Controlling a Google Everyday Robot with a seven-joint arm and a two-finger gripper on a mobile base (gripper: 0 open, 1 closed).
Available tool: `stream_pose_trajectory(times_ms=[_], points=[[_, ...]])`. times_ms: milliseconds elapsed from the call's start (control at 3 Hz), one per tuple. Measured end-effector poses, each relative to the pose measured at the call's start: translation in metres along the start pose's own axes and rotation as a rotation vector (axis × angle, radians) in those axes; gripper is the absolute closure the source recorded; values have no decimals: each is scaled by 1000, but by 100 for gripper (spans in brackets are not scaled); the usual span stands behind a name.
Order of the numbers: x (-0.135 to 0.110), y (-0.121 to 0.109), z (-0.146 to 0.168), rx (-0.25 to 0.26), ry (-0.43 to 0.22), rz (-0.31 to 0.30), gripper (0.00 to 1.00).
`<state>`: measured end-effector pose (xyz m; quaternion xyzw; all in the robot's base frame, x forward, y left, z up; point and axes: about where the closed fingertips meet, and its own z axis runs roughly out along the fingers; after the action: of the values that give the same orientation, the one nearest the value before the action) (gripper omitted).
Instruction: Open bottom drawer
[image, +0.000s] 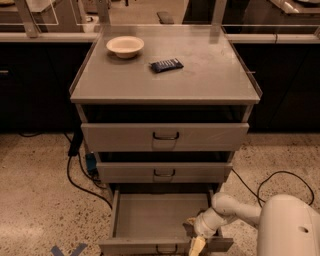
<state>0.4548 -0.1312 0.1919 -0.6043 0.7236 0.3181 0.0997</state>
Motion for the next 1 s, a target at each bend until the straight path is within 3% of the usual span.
stream_pose_trajectory(times_ms=[333, 1000], points=[[3, 5, 9, -42, 9, 10, 0], [19, 38, 26, -45, 21, 17, 0]])
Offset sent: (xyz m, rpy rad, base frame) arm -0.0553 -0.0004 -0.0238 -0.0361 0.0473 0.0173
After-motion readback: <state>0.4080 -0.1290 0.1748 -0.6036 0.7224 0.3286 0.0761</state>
